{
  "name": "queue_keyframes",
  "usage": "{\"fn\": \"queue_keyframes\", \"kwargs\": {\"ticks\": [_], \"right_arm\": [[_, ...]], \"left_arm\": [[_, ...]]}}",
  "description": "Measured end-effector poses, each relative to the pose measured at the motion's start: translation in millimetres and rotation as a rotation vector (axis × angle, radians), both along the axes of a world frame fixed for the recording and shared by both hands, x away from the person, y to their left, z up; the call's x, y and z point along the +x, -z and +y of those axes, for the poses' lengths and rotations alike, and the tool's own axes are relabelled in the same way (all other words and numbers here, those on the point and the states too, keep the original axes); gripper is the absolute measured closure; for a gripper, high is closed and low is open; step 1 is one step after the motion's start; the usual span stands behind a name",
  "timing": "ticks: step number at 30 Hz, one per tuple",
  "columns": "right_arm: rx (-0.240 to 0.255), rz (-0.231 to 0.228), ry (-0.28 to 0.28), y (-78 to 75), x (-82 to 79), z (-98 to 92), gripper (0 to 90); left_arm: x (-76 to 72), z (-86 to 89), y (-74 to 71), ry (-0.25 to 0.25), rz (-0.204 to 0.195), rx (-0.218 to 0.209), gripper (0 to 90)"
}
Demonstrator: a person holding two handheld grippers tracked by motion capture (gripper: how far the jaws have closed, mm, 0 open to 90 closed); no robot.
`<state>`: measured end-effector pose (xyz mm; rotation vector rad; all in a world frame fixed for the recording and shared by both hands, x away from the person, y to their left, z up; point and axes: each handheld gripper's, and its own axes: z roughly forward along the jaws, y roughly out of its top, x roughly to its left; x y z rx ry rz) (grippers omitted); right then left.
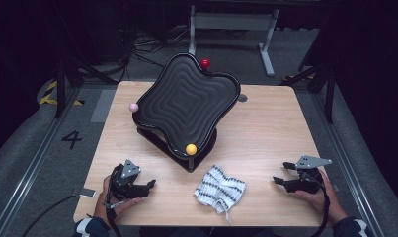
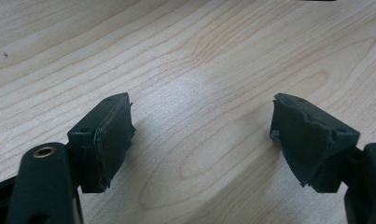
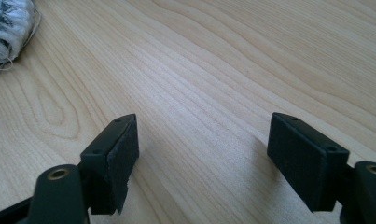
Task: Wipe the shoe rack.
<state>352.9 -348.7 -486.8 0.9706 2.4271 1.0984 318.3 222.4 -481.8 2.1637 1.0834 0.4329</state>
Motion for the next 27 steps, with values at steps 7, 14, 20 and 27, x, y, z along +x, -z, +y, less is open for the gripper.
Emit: {"fn": "queue_keyframes", "kwargs": {"ticks": [7, 14, 20, 27], "right_arm": [[-0.001, 0.002, -0.001, -0.1, 0.2, 0.0, 24.6], [-0.003, 0.001, 0.0, 0.0, 0.4, 0.2, 24.3], [-0.003, 0.002, 0.003, 0.0, 0.7, 0.4, 23.5], [-0.004, 0.002, 0.006, 0.1, 1.1, 0.4, 22.7]], "left_arm": [[0.0, -0.7, 0.0, -0.006, -0.001, 0.002, 21.4], [0.4, -0.4, -0.2, -0.002, -0.002, 0.006, 21.3], [1.1, -0.4, -0.2, 0.001, 0.0, 0.004, 21.2], [1.2, -0.6, -0.1, -0.001, 0.001, 0.002, 21.2]]}}
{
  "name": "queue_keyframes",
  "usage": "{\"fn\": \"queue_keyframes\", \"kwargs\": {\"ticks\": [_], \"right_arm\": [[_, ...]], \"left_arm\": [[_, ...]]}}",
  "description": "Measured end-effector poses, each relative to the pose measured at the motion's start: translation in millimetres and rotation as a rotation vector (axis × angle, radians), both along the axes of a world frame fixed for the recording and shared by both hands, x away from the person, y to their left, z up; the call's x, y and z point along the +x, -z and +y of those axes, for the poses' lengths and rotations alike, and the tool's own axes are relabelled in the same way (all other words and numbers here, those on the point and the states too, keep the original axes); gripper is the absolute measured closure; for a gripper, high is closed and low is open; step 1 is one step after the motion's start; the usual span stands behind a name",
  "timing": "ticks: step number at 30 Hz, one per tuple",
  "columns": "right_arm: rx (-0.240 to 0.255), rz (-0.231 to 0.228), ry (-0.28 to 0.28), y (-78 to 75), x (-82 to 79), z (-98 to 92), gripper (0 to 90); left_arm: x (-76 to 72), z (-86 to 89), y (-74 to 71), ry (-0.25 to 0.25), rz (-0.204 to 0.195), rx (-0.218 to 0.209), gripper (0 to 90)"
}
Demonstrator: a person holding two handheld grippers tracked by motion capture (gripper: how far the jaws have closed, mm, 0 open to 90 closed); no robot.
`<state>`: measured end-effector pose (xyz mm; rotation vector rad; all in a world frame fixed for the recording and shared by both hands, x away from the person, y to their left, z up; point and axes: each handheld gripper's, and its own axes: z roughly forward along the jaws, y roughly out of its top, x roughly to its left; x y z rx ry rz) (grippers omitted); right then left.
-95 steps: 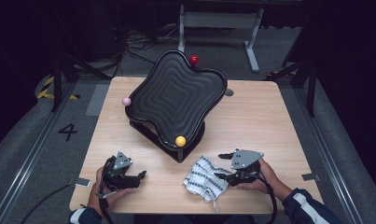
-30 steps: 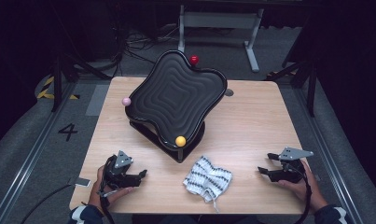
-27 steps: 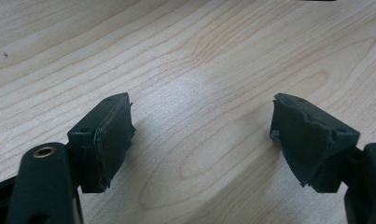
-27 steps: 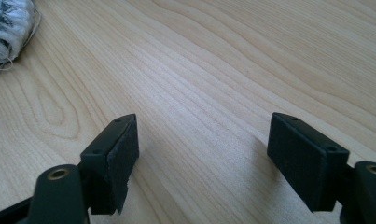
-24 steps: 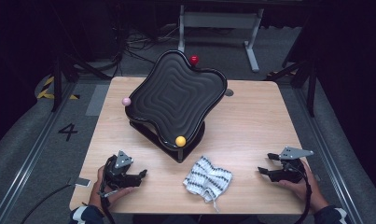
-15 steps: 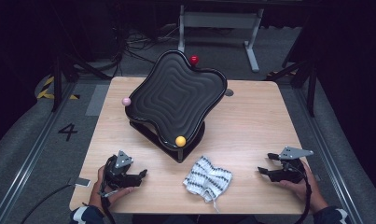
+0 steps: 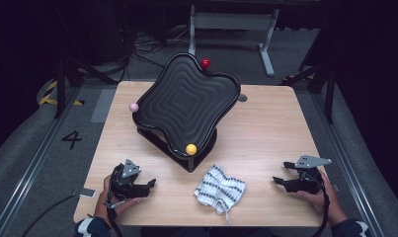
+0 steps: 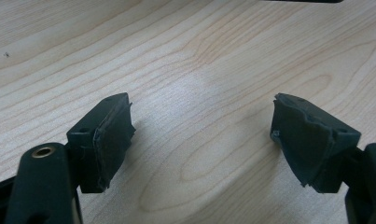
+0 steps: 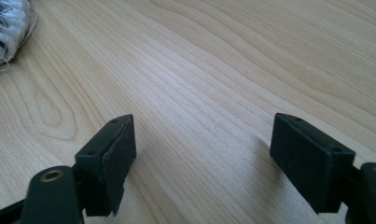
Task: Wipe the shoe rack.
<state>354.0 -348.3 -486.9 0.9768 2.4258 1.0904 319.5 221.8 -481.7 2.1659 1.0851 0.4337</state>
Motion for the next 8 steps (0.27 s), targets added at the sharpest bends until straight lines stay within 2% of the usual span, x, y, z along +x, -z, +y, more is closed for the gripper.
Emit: {"fn": "queue_keyframes", "kwargs": {"ticks": [8], "right_arm": [[-0.001, -0.002, 0.0, 0.0, 0.0, 0.0, 22.5]], "left_arm": [[-0.2, -0.3, -0.1, -0.015, 0.004, 0.0, 21.2]]}}
